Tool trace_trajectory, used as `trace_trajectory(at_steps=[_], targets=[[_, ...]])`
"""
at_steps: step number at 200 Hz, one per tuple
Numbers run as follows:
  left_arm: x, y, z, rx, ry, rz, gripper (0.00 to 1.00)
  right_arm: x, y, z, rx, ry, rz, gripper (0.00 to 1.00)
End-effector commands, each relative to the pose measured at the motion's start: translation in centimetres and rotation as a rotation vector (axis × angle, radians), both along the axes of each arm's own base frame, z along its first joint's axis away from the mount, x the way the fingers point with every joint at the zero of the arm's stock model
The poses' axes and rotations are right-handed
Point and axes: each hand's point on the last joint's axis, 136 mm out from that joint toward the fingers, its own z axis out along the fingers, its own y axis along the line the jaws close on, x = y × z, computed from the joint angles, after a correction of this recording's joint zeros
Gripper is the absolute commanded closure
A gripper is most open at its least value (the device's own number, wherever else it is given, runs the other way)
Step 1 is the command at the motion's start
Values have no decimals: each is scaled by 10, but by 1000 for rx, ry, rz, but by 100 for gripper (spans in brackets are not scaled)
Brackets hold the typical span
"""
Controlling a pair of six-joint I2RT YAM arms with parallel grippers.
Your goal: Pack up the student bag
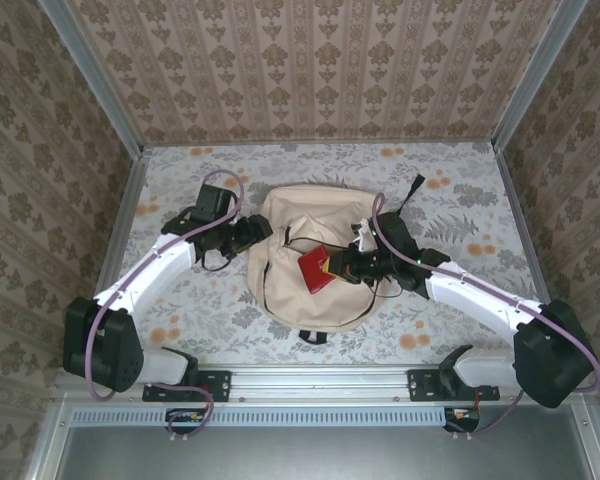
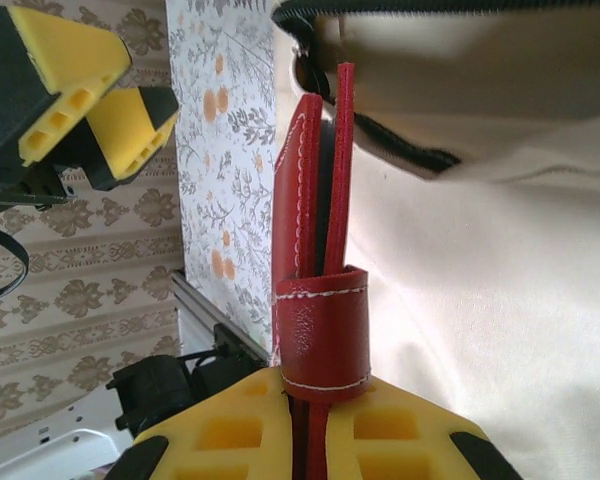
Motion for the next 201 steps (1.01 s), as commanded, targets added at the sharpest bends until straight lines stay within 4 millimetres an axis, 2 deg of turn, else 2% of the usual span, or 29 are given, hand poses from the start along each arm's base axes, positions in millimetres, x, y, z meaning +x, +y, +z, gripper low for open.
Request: trace_trajectory(at_steps=[1,35,65,132,135,144,201], targets=[[-4,4,-12,36,21,-5,27,0,9,4,61,50,-2,91],[-8,-4,-24,26,52,-34,31,7,10,-12,60,119,-56,91],[-11,-12,-32,18,75,-65,36,23,6,-13,97,129,-142,92],[-11,-24,-48,-6,106,-78,52,55,-38,-22,83,86,-409,93],[-16,-32,-48,-8,103,-105,52,56,-39,-23,85,83,-416,93],[-17,-35,-49,-10,104,-112,54,60,-43,-23,87,76,-445,93],[-26,-50,-61,1,134,-153,60,79,-74,-20,39,8,-613,93]])
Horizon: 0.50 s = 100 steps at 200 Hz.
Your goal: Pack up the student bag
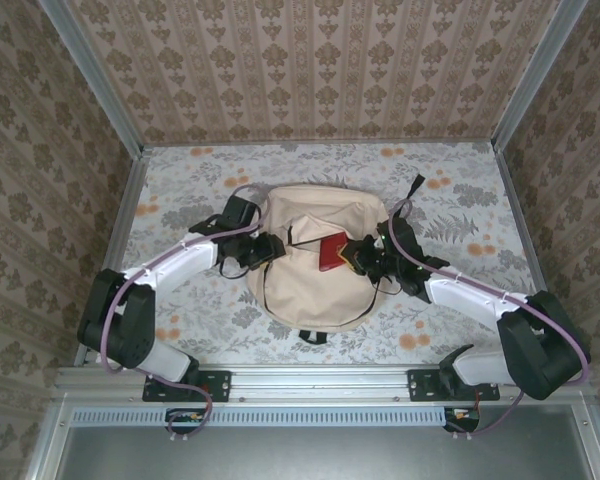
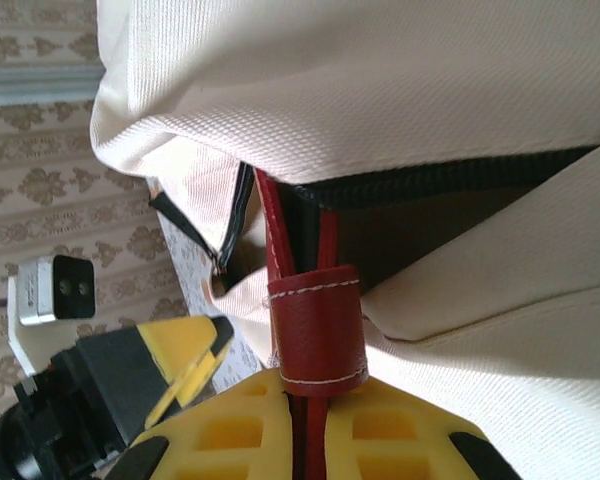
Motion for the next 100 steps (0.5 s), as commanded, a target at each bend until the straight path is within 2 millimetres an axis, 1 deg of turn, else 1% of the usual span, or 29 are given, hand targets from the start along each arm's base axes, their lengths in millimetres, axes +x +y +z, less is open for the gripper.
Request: trace_trajectory(at_steps=[1,23,49,60,83,100], targets=[[-4,-8,-7,-7,21,-16,60,21,-27,15,-36,-74,-155,93],[-7,-19,-9,-17,30,-41,63,26,-40,19,-100,-80,-168,93],[-12,-49,1,-83,6,-108,64,34,-53,23,-136,-83,-177,94],[-15,-60,2,-87,5,-136,64,38,-58,24,-148,-86,-183,94],[-19,-79,0,-92,17,-180,65,41,-69,22,-162,-83,-211,94],[-20,-88,-4,-87,28,-198,66,40,-71,22,-159,-78,-218,93]])
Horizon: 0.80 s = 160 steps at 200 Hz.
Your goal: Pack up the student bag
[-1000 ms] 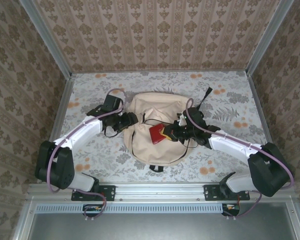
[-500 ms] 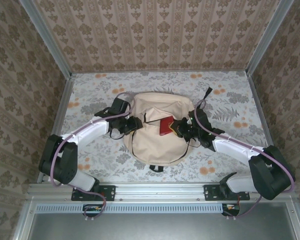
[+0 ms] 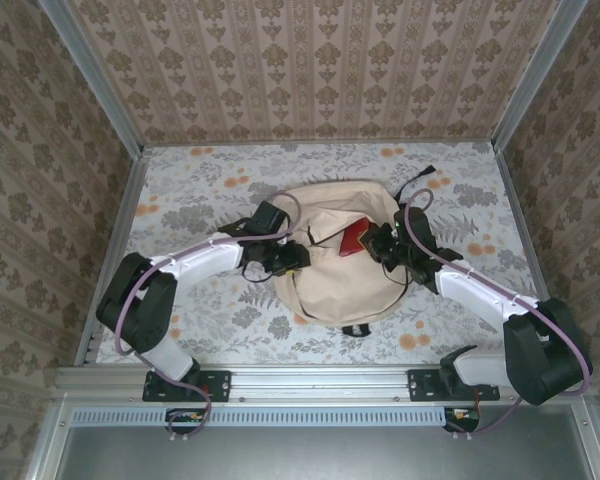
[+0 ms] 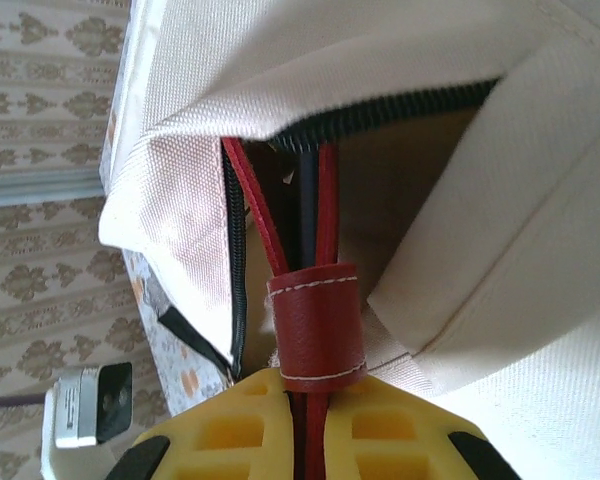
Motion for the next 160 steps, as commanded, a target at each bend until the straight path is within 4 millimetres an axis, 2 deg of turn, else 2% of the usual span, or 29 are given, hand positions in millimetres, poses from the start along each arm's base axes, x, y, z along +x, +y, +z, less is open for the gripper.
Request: trace_trajectory(at_steps=[1,35,57,86,92,95,103,129,160], targets=[[4,-20,7,-37,-1,-23,66,10,-16,15,-39,-49,-65,93],[7,-24,6,-30,1,-28,66,-4,-13,-3,1,31,-98,90],[7,-26,7,-27,2,-32,67,-6,-9,-14,17,64,-123,87],[8,-26,10,-26,-5,-33,67,3,16,-24,83,92,-104,83],[8,-26,11,-26,-7,-33,67,6,21,-20,99,81,-97,82],[8,-26,11,-23,-7,-33,67,7,23,-28,93,100,-93,81],[8,-25,12,-21,-9,-31,67,10,30,-29,105,100,-82,79],[9,-19,14,-3,-18,-23,65,12,40,-27,124,110,-47,68],[12,-13,19,4,-36,-13,63,-2,33,-20,55,118,-7,48]])
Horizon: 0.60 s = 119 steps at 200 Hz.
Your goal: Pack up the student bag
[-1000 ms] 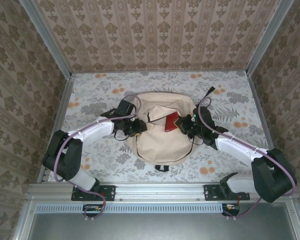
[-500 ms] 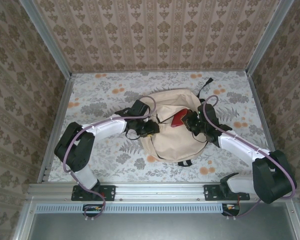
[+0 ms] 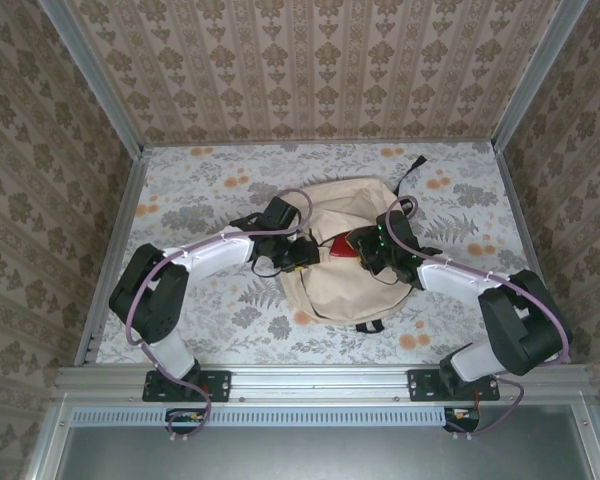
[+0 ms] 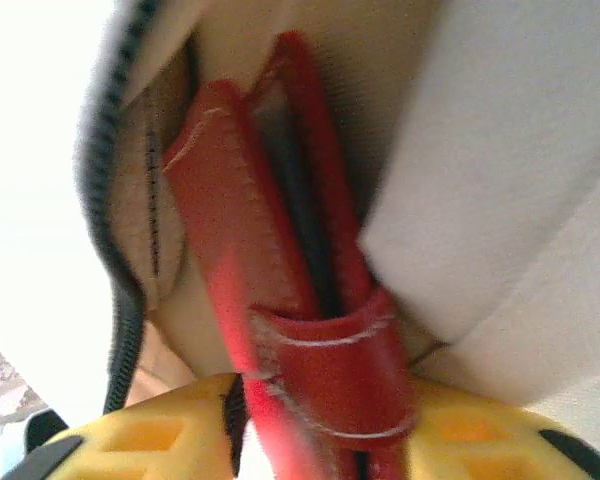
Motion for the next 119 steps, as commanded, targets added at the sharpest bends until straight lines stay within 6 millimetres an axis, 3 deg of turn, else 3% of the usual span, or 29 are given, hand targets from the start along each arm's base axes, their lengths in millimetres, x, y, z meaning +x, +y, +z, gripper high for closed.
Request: trace_trajectory(at_steps=[1,20,49,78,119], targets=[[6,3,19,-6,-44,7,63,-10,1,12,-21,8,40,47],[8,5,22,-6,-51,14,62,-25,-13,16,-96,18,72,40],[12,8,27,-6,-64,16,61,-44,-27,8,-189,57,137,39],[13,9,30,-5,-69,21,61,-45,-20,7,-194,45,210,53],[12,9,28,-7,-62,27,62,-27,-4,14,-151,-3,244,76]])
